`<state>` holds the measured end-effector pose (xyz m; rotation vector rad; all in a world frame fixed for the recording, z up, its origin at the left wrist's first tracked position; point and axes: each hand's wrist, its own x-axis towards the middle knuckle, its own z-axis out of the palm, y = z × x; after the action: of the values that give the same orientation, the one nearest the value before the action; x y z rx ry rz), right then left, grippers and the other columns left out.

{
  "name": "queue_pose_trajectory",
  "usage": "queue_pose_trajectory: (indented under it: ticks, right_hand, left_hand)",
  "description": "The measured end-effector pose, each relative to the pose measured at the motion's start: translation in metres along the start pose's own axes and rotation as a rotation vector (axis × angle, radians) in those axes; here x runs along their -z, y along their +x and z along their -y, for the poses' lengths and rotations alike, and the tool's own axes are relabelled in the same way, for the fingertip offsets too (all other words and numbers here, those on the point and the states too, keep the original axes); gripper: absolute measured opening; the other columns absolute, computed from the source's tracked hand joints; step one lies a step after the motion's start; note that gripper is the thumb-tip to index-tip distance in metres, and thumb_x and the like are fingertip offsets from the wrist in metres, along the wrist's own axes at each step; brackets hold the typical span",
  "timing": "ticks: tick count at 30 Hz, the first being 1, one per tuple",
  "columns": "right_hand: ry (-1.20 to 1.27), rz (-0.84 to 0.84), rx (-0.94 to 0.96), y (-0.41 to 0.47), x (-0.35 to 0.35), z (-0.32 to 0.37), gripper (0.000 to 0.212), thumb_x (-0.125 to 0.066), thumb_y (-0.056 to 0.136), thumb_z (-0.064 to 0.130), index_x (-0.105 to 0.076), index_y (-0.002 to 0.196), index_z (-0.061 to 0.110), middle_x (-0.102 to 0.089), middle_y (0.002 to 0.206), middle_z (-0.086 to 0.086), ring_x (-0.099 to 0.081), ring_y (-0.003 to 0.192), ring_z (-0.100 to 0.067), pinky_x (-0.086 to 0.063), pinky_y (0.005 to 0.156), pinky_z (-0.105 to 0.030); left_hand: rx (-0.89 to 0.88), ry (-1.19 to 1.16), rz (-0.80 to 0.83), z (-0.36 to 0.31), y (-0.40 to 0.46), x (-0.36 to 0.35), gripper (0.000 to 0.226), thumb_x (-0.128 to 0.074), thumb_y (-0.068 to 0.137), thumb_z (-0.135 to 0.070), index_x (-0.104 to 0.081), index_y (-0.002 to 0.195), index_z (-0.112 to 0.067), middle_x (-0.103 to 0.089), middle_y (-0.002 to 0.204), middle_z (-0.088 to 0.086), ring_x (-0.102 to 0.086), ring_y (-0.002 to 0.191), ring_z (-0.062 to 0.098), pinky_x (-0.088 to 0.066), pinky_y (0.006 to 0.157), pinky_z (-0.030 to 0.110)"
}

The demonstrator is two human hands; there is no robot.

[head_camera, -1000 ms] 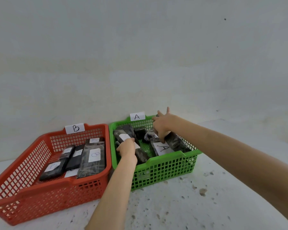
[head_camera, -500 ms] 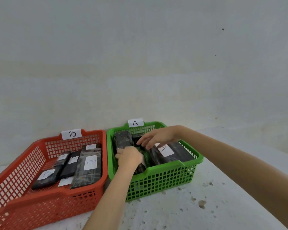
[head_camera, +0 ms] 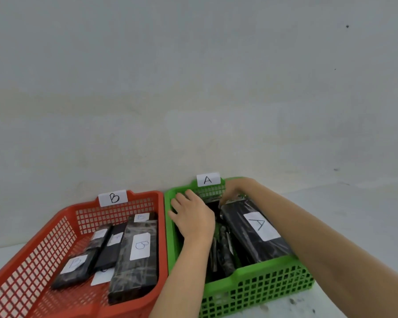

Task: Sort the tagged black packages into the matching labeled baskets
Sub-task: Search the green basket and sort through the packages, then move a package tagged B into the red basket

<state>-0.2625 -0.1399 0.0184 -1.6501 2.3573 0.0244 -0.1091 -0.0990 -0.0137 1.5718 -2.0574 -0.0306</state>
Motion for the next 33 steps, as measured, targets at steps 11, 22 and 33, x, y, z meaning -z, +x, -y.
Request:
queue_pose_trajectory:
  ticks: [11, 22, 33]
  right_hand:
    - [0.196, -0.042, 0.065, 0.005, 0.002, -0.022, 0.044, -0.055, 0.089, 0.028, -0.048, 0.125, 0.006, -0.052, 0.127, -0.016, -0.056, 0.103, -0.03, -0.05, 0.069, -0.029]
    - [1.333, 0.021, 0.261, -0.049, 0.051, -0.066, 0.019, -0.034, 0.092, 0.026, -0.046, 0.096, 0.012, -0.055, 0.086, -0.007, -0.069, 0.063, -0.018, -0.058, 0.057, -0.027]
    - [1.009, -0.029, 0.271, -0.06, 0.051, -0.008, 0.043, -0.046, 0.089, 0.051, -0.055, 0.11, 0.015, -0.062, 0.099, -0.006, -0.06, 0.084, -0.019, -0.051, 0.069, -0.029]
  left_hand:
    - [0.07, -0.09, 0.01, 0.006, 0.002, 0.0, 0.039, -0.042, 0.092, -0.018, -0.037, 0.127, -0.001, -0.042, 0.133, 0.016, -0.038, 0.126, 0.031, -0.029, 0.106, 0.045]
    - [0.001, -0.825, 0.106, 0.003, 0.006, 0.002, 0.062, -0.03, 0.096, -0.047, -0.035, 0.136, -0.001, -0.053, 0.129, 0.021, -0.05, 0.119, 0.034, -0.041, 0.101, 0.044]
    - [-0.004, -1.284, 0.364, -0.001, 0.007, 0.001, 0.033, -0.052, 0.094, -0.02, -0.05, 0.12, 0.001, -0.065, 0.088, 0.001, -0.065, 0.071, 0.012, -0.054, 0.067, 0.018]
